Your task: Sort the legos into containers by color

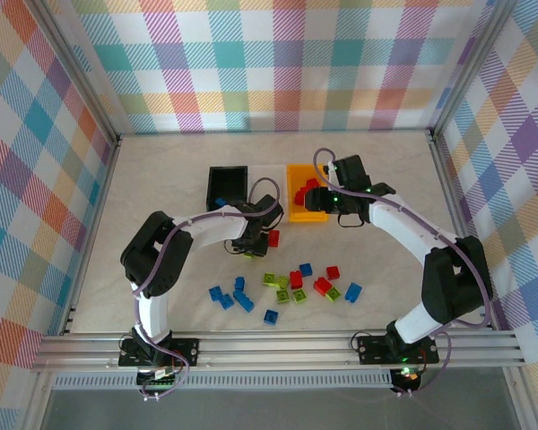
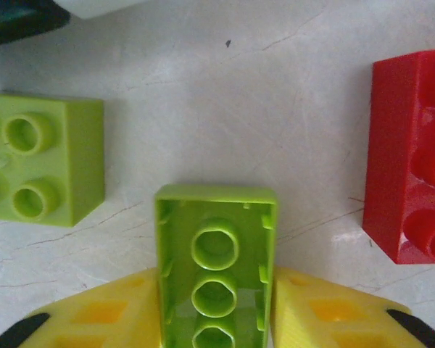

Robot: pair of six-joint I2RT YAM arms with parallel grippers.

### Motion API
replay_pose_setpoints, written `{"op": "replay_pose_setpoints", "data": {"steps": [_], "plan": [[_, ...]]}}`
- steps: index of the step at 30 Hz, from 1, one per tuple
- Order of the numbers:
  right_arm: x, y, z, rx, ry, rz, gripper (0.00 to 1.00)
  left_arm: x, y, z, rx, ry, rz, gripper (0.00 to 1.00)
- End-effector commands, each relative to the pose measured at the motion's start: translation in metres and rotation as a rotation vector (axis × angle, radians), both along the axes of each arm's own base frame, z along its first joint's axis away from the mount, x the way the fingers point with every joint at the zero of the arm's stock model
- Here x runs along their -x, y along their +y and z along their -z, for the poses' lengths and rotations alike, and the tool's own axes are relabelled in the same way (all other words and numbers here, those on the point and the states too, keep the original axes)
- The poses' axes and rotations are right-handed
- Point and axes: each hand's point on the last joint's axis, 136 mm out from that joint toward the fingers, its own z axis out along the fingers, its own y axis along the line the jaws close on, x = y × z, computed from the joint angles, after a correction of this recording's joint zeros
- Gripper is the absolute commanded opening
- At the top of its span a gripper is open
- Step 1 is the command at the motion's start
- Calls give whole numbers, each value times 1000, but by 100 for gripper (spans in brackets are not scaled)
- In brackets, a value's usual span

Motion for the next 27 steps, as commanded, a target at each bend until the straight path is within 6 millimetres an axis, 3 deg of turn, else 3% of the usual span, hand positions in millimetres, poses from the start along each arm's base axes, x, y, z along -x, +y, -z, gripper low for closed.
{"op": "replay_pose_setpoints", "data": {"steps": [1,4,7,11,14,21,24,27], "plan": [[-1,-2,-13,-32,-27,15,62,15,12,2,-39,26,-13,36],[0,-2,-12,-32,-25,16,62,19,10,-18,16,-2,-37,35],[1,-2,-11,-34,-23,17,62,13,4,-51,89,-62,-57,35],[2,-4,-8,-34,-19,24,62,-23,-8,-97,172,-166,-109,35],[3,-4,-5,-37,-11,25,62,-59,-13,-114,177,-234,-148,35],[8,-5,0,-37,5,23,62,-130,-16,-106,122,-278,-220,35],[11,-6,0,-36,7,20,62,-145,-19,-101,110,-278,-232,36],[15,-7,2,-35,13,16,62,-154,-28,-97,119,-269,-233,42]]}}
